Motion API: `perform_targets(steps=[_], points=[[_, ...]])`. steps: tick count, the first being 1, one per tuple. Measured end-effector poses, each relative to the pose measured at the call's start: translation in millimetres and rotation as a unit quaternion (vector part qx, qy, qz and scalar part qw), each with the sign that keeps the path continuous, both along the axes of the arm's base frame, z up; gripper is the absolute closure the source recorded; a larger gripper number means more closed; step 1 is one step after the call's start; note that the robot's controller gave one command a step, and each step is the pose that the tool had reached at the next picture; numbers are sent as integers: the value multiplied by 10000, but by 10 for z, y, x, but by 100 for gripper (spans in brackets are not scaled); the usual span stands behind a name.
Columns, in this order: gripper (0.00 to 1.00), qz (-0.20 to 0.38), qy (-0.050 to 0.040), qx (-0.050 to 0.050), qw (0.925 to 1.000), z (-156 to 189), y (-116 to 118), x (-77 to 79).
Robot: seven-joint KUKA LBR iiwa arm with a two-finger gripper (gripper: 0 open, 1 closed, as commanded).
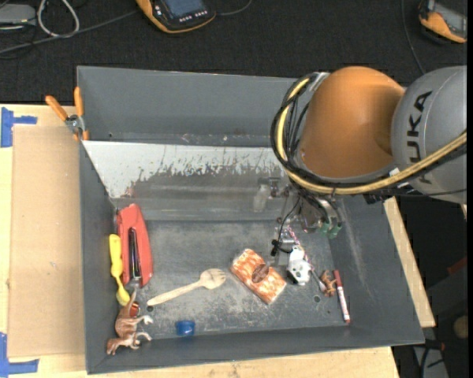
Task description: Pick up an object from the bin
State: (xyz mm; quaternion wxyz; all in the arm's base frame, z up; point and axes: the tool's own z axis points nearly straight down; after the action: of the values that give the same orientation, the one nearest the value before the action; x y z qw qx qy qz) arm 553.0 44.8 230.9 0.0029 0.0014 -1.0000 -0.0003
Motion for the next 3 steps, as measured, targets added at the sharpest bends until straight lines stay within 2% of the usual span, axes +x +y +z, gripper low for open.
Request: perform_targets(steps=[1,2,3], points=[[0,-5,-25,1,10000,23,-3,11],[0,443,-30,0,9990,-587,-217,69],[0,-843,-48,5,9964,-1056,-239,257]])
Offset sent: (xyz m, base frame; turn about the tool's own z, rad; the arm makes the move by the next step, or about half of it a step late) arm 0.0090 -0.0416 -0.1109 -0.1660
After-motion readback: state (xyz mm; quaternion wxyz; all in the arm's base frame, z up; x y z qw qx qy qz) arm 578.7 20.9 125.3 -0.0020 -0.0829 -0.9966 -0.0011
